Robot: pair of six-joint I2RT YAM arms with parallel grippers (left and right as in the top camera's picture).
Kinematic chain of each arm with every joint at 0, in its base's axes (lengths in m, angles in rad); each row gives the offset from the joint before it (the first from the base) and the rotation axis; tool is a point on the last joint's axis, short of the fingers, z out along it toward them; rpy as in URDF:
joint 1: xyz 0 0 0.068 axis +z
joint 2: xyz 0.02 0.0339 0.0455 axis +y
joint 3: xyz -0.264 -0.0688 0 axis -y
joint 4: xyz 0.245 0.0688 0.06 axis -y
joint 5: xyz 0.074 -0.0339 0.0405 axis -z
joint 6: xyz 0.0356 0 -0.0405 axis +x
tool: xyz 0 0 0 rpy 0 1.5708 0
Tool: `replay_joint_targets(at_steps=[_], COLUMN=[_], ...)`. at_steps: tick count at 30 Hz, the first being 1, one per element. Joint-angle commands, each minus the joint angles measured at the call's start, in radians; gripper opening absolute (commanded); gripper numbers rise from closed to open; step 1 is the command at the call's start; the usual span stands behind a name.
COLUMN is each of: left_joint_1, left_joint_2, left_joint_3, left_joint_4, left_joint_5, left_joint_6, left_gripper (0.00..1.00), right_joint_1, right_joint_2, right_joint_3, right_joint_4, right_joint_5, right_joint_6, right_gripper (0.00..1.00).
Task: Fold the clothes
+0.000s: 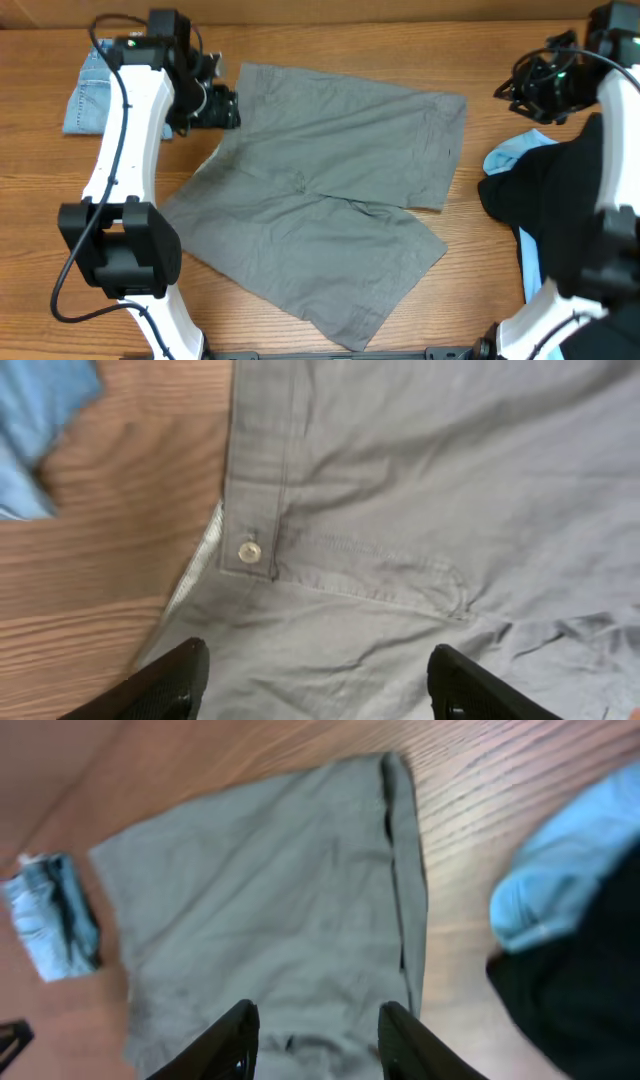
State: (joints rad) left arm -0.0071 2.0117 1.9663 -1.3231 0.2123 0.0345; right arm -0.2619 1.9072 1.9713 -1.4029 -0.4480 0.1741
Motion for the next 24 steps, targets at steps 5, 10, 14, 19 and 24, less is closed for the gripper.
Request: replay_joint_targets(at_steps=[5, 10, 14, 19, 24], left_joint_1=[-0.006, -0.006, -0.006, -0.005, -0.005], left_joint_2=[-0.099, -0.146, -0.182, -0.203, -0.2], left_joint_3=[0.073, 0.073, 0.073, 0.073, 0.053], left_joint_4=[-0.1, -0.161, -0.2, -0.217, -0.211], left_joint_5=[-0.061, -0.124, -0.164, -0.207, -0.212], left_joint_6=[0.019, -0.014, -0.043, -0.064, -0.065], left_gripper=[0.73, 0.73, 0.73, 0.79, 0.84], right_joint_1=[0.023, 0.067, 0.111, 0.148, 0.162], right_joint_2=[-0.256, -0.327, -0.328, -0.327, -0.327], right_joint_3=[0.033, 0.031, -0.016, -0.245, -0.577], right_joint_4=[-0.131, -0.228, -0.273, -0.159, 0.082], right_joint_5=[0.076, 0.175, 0.187, 0.185, 0.136], right_joint_6=[-0.002, 0.072, 0.116, 0.172, 0.223], right_gripper=[0.45, 0.5, 0.58, 0.61, 0.59])
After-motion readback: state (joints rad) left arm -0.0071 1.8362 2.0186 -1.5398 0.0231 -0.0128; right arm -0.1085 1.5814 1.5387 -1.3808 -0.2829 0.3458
